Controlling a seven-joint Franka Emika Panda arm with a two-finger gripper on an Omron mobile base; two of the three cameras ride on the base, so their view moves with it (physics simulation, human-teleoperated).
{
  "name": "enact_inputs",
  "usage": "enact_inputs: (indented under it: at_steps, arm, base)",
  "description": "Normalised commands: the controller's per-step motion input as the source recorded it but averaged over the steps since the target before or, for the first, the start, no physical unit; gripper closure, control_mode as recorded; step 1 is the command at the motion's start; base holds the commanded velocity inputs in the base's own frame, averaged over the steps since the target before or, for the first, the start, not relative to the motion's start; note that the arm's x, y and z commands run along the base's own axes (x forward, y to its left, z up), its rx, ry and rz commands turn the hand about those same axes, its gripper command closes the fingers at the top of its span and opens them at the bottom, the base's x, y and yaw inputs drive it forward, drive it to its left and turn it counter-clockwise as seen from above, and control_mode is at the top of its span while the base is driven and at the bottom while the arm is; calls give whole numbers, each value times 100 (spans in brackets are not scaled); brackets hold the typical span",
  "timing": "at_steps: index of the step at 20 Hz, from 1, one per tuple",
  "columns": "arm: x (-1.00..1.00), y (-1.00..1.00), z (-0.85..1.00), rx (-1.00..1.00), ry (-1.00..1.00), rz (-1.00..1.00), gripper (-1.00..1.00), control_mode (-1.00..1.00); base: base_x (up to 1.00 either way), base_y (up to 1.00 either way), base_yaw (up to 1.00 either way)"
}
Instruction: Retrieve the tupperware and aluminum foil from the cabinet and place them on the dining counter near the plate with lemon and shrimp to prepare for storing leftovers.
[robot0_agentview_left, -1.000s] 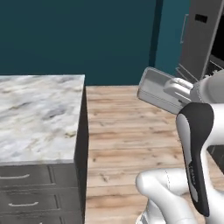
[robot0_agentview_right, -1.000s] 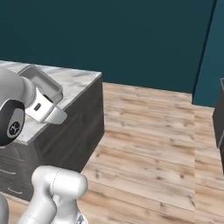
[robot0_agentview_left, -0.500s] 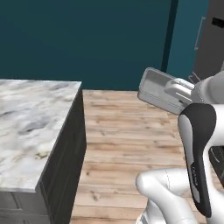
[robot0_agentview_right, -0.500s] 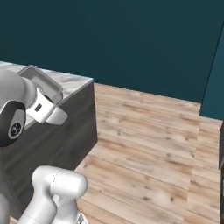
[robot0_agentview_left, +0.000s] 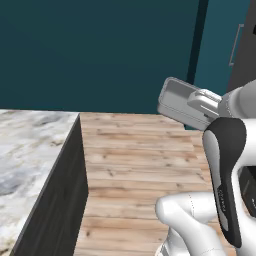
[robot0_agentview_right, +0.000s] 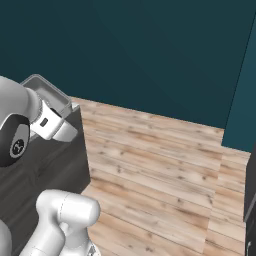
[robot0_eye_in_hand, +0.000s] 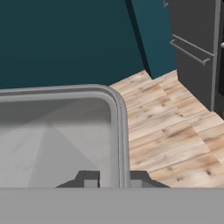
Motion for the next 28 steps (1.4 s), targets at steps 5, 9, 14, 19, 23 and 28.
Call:
enact_inputs:
  at_steps: [5,9,14,19,23,28]
  arm:
    - [0,0,0,0,0,0,100,100]
    - [0,0,0,0,0,0,100,100]
    - [0,0,0,0,0,0,100,100]
    - [0,0,0,0,0,0,100,100]
    - [0,0,0,0,0,0,100,100]
    - [0,0,0,0,0,0,100,100]
  base:
    - [100,-29,0]
    - [100,-29,11]
    - [100,-32,33]
    - [100,-26,47]
    - [100,-28,51]
    - [100,-19,58]
